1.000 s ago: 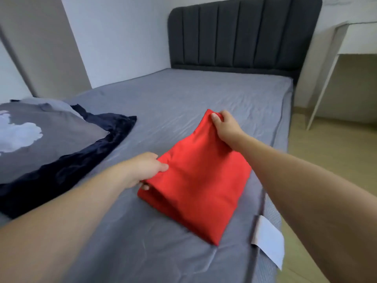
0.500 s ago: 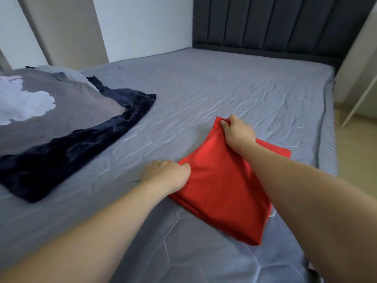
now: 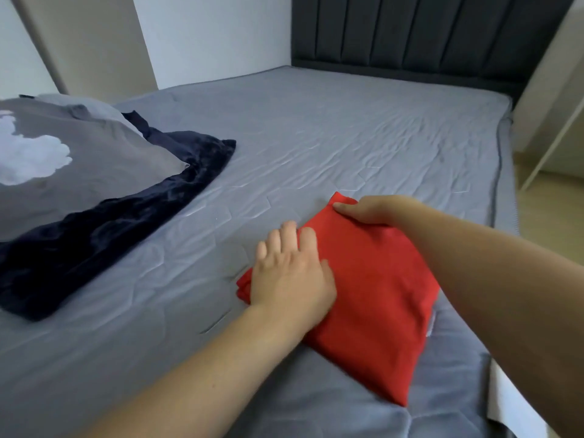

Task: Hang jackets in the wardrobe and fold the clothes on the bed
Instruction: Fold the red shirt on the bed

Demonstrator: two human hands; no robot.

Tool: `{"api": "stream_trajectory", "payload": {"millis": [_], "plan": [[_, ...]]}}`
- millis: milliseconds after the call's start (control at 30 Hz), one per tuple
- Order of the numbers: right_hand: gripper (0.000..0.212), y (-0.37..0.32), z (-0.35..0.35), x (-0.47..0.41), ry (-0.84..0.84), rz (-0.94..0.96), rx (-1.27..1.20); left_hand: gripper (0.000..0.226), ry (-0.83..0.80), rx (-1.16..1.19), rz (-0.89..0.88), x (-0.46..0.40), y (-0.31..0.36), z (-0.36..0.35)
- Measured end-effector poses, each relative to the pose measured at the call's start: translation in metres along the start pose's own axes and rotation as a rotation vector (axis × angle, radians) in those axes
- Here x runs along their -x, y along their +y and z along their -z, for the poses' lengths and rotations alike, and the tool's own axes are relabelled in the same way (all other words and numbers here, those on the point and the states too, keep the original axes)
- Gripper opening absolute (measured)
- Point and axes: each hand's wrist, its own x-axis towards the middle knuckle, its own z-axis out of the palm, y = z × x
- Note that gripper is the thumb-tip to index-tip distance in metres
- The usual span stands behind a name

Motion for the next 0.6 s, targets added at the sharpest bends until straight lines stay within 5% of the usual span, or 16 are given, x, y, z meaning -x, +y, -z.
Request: {"api": "stream_trajectory", "payload": {"millis": [133, 300, 367, 467, 600], "plan": [[0.078, 0.006, -0.029, -0.004, 0.173, 0.056, -0.051, 0.115, -0.49, 0.009, -0.031, 0.036, 0.038, -0.021], [0.071, 0.016, -0.052, -0.007, 0.416, -0.006, -0.266, 0.129, -0.717, -0.004, 0.022, 0.038, 0.039, -0.016], [0.069, 0.017, -0.041, -0.002, 0.445, 0.031, -0.238, 0.127, -0.706, -0.005, 0.052, 0.026, 0.035, -0.006], [0.068, 0.028, -0.034, 0.026, 0.609, 0.097, -0.017, 0.101, -0.444, -0.103, 0.059, 0.01, 0.014, -0.006], [0.098, 0.074, -0.063, 0.054, 0.286, 0.135, 0.135, 0.092, -0.459, -0.191, 0.162, 0.023, -0.013, -0.023]]}}
